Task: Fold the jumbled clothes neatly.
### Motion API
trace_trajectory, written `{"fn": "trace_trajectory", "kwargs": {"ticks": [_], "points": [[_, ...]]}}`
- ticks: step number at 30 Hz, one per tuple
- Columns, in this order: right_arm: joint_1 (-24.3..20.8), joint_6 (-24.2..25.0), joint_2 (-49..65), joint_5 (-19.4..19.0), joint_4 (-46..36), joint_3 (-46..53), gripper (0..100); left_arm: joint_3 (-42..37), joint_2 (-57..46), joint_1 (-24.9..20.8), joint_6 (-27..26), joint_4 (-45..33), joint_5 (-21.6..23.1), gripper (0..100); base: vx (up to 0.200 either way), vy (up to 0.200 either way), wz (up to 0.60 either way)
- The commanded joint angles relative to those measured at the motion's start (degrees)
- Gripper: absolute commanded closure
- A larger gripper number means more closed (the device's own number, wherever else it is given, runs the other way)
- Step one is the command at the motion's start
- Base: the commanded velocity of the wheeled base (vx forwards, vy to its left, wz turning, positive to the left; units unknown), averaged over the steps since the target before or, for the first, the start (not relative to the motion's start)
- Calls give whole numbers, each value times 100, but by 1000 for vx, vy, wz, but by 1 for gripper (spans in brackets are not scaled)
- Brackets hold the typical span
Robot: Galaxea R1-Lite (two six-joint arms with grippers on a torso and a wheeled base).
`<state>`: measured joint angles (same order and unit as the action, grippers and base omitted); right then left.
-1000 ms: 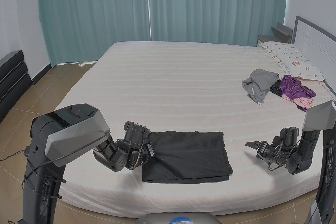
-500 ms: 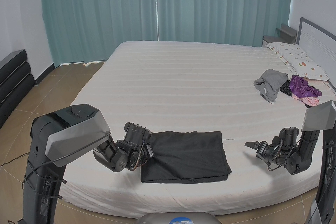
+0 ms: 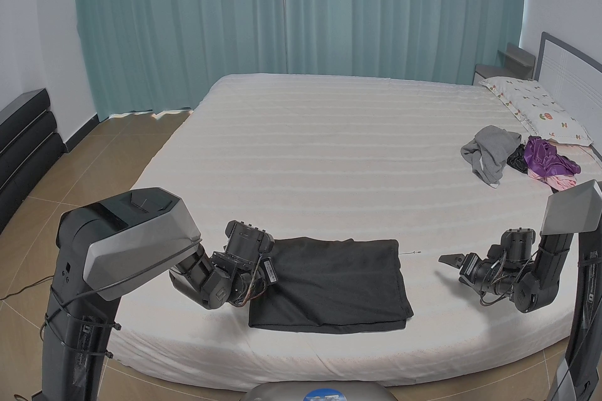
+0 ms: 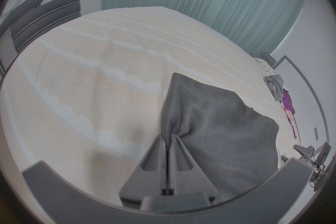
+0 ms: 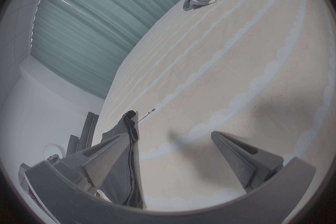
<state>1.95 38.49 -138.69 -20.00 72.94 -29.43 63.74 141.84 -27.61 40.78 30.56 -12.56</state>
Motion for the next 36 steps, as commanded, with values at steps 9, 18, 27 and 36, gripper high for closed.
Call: {"fn": "trace_trajectory", "kwargs": {"ticks": [9,18,27,36], "points": [[-2,-8,-9,-3,1,-2,0,-46,-33,10,36,-173,34,0,0,0,0],[-2,-8,-9,-3,10,-2,0,-20,-69,116,88,-182,122,0,0,0,0],[-10,-8,-26,-3,1,-10,0,94,-359,406,554,-173,676,0,0,0,0],[-63,36,-35,137,10,-37,0,59,-991,555,493,-173,614,0,0,0,0]]}}
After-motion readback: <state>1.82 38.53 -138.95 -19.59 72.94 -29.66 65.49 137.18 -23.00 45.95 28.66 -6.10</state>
